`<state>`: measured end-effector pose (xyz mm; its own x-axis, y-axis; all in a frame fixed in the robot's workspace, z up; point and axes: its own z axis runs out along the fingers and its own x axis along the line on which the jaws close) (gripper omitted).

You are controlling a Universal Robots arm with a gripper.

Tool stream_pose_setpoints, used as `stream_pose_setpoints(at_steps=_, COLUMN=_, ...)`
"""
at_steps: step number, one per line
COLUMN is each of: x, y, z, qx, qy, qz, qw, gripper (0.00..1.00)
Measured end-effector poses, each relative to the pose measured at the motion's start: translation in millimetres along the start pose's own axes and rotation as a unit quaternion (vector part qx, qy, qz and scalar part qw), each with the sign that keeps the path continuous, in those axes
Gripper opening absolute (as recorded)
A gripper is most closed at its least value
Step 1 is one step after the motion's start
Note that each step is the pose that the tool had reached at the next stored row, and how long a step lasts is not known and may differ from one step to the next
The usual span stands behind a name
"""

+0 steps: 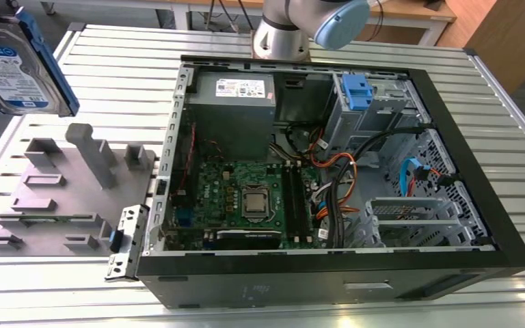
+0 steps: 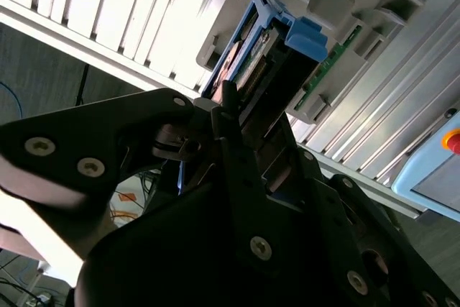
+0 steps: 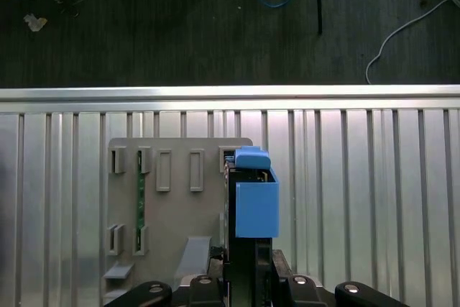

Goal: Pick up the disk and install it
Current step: 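Pick up the disk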

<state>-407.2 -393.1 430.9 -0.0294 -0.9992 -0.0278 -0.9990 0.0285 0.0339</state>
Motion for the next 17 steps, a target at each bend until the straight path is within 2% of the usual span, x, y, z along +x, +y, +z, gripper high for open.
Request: stream_pose_setpoints(at_steps=17, x=-0.2, y=0.2, z=-6.0, qx=0.0000, qy=0.0000, qz=0.000, qw=1.00000, gripper=0.35)
